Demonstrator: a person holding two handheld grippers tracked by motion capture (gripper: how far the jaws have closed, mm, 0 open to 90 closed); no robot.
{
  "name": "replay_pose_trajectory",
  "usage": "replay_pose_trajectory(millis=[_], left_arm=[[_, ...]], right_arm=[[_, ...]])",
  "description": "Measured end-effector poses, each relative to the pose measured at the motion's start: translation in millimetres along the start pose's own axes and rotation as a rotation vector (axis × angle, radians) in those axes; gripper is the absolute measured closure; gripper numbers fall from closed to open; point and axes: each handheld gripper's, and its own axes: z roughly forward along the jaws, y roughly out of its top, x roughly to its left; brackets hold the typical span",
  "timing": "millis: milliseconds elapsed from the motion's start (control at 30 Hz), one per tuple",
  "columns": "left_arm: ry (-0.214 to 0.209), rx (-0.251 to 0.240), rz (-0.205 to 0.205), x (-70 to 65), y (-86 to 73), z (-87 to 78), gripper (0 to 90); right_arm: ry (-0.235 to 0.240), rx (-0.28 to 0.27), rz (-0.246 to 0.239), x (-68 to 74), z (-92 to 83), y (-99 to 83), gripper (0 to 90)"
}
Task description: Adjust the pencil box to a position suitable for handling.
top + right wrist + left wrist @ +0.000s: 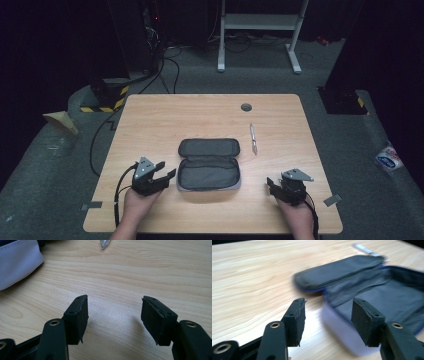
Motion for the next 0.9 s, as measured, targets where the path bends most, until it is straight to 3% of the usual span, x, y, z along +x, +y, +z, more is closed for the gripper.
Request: replay_pose_trajectory(millis=[200, 467, 700, 900], left_arm=[[0.124, 0.088, -0.003, 25.4, -15.5, 9.3, 41.6], [0.144, 0.211, -0.016, 35.4, -29.7, 27.1, 37.6], [0.144, 0.175, -0.032, 35.9, -33.3, 31.3, 33.5], [0.144, 0.178, -0.031, 33.6, -33.1, 31.9, 32.4]], right_arm=[[0.004, 0.004, -0.002, 0.4, 0.3, -0.2, 38.4], [0.019, -0.004, -0.009, 1.1, -0.2, 0.1, 38.5], [0.039, -0.019, -0.01, 4.5, 1.8, 5.7, 37.7], [0.049, -0.037, -0.009, 13.4, 11.4, 19.0, 39.4]])
